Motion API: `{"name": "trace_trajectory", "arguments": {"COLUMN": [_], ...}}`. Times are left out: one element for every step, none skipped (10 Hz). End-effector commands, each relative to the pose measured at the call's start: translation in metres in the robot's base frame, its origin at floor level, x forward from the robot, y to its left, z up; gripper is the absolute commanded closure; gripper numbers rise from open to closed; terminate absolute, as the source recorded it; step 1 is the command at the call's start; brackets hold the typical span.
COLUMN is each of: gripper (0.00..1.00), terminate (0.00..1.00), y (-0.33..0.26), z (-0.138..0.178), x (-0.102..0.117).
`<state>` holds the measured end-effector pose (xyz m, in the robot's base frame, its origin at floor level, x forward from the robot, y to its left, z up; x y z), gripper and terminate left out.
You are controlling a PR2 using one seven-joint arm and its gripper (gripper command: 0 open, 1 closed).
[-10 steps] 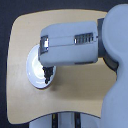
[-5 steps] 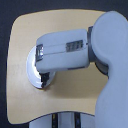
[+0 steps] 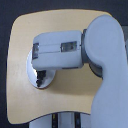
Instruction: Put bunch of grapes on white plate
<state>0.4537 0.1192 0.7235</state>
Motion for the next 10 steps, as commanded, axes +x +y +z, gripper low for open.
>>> {"name": "trace_trajectory", "arguments": {"gripper": [1.0, 1.0, 1.0, 1.0, 1.0, 1.0, 1.0, 1.0, 1.0, 1.0], "terminate": [0.0, 0.0, 0.0, 0.0, 0.0, 0.0, 0.0, 0.0, 0.0, 0.0], "y": [-0.0074, -0.0102, -0.0122, -0.0122, -0.0123, -0.0112, -0.0106, -0.0101, -0.0089, -0.0074], "z": [0.0055, 0.0055, 0.006, 0.0066, 0.0069, 0.0077, 0.0078, 0.0087, 0.0092, 0.0112], "x": [0.013, 0.0121, 0.0114, 0.0114, 0.0115, 0.0118, 0.0112, 0.0116, 0.0121, 0.0121]}}
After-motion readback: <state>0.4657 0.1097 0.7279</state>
